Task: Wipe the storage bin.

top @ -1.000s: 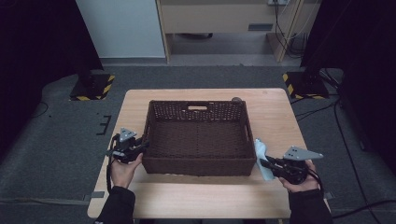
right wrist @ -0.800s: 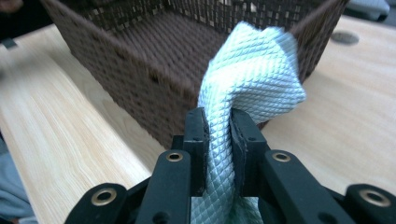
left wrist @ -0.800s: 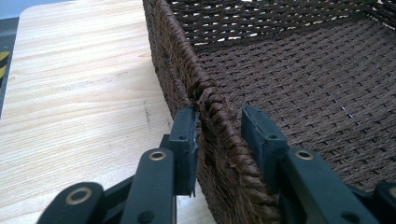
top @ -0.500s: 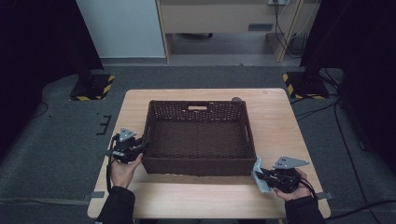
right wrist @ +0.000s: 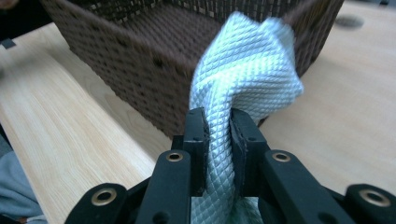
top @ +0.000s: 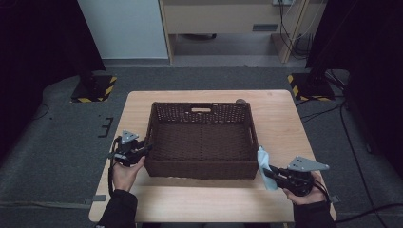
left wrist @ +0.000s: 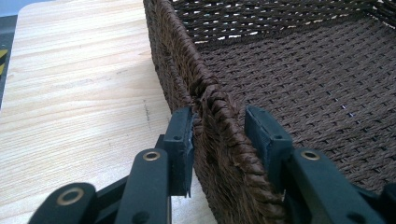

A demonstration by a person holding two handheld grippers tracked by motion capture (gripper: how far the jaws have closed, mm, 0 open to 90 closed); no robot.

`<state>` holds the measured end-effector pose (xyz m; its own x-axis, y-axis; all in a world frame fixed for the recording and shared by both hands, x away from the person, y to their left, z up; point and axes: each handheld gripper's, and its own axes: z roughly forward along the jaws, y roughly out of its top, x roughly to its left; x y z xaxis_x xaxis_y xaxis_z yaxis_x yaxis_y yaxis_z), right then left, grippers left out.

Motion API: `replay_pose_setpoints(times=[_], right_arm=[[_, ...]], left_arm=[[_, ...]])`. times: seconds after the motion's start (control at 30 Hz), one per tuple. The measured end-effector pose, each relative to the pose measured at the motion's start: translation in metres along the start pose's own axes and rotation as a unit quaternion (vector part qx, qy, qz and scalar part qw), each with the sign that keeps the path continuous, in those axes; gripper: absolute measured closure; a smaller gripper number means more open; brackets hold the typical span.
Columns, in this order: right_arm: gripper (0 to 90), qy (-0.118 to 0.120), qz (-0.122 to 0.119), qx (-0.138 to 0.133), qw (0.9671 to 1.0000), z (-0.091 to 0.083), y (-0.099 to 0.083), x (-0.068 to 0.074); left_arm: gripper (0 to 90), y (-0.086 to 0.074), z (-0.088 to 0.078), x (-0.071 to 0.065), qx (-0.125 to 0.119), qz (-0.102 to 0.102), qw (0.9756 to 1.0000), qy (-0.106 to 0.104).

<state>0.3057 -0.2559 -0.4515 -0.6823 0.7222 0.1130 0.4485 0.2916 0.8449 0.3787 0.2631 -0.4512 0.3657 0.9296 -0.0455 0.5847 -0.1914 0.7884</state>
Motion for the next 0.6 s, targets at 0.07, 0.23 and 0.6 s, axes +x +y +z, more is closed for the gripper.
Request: replay_pose_setpoints(times=[0.07,0.23,0.6], right_arm=[[78.6,0.002,0.009,0.011,0.9999,0.006,-0.005,-0.002],[78.6,-0.005,0.006,0.067,0.9977,0.023,-0.017,-0.001],[78.5,-0.015,0.008,0.152,0.9882,0.049,-0.033,-0.003]], left_arm=[[62.0,0.000,0.000,0.000,0.000,0.000,1.0000,0.000],[61.8,0.000,0.000,0.000,0.000,0.000,1.0000,0.001],[61.3,0.000,0.000,0.001,-0.001,-0.002,1.0000,0.000]])
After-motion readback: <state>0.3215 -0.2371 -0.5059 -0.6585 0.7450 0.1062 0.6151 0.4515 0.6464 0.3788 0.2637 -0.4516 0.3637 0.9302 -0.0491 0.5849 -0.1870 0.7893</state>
